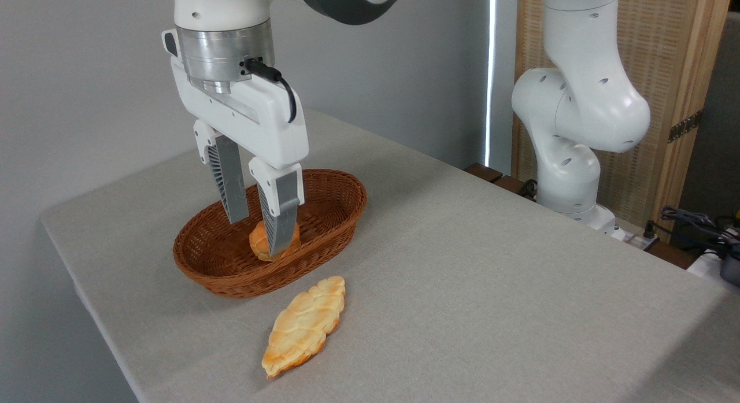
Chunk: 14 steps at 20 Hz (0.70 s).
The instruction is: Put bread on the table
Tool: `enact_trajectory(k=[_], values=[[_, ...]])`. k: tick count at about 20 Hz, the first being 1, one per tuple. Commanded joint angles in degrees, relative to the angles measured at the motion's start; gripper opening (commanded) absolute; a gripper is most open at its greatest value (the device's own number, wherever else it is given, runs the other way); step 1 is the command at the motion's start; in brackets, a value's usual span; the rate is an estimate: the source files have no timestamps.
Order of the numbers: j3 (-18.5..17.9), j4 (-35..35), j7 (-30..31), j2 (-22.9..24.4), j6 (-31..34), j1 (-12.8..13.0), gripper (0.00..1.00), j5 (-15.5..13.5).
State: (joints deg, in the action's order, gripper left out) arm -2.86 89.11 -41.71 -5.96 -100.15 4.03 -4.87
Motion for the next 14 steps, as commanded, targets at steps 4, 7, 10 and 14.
enact_trajectory(k=[4, 7, 10, 14], values=[[9.6, 2.9, 0.1, -0.8, 1.0, 0.2, 1.0, 3.9], [13.7, 4.6, 0.1, -0.7, 0.8, 0.2, 1.0, 3.9], [18.2, 6.0, -0.1, -1.6, 0.6, 0.2, 1.0, 4.1], [20.5, 7.0, -0.2, -4.3, -0.3, 0.2, 1.0, 5.6]])
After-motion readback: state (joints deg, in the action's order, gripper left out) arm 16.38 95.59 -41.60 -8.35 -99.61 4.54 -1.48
